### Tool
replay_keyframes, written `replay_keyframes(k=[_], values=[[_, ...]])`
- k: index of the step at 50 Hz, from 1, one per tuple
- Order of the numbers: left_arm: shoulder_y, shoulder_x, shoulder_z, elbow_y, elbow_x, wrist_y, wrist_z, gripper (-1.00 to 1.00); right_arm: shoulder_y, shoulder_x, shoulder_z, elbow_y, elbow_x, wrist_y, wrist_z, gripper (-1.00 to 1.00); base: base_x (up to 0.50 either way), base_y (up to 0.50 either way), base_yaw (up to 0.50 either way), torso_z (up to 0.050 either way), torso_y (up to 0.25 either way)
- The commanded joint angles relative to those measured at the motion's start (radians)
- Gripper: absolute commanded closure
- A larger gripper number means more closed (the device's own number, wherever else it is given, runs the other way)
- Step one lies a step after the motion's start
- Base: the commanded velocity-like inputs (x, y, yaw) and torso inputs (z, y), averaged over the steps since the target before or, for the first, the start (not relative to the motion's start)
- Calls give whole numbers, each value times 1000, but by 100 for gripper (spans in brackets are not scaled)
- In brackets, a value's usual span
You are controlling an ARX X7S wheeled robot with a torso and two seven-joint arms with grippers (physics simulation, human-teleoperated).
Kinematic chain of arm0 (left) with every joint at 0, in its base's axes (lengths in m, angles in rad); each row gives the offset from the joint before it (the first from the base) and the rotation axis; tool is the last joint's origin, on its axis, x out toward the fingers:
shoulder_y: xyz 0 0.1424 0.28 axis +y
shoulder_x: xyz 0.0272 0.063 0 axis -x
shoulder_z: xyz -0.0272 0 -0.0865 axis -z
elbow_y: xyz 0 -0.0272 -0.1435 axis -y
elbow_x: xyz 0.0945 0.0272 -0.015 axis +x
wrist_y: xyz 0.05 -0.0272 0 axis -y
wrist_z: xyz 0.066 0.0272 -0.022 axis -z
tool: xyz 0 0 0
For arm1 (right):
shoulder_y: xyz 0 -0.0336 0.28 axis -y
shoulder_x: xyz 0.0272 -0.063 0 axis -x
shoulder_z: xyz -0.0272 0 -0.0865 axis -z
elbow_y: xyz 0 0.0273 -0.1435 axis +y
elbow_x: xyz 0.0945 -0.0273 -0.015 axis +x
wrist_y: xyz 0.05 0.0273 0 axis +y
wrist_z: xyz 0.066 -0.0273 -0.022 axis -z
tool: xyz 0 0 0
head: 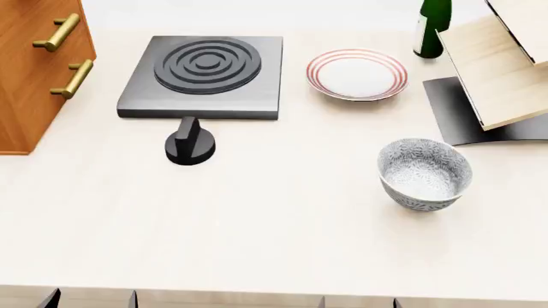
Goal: Put the bowl on the stove.
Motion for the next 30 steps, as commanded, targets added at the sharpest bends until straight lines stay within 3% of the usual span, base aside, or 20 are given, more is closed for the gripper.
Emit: replay_keyframes(k=[1,30], values=[[2,-20,27,-3,7,15,-21,-100,0,14,-11,-1,23,6,25,-100,0,0,0,0,0],[1,-78,69,41,-110,-9,-63,-100,11,83,-72,-76,107,84,86,-100,0,0,0,0,0]])
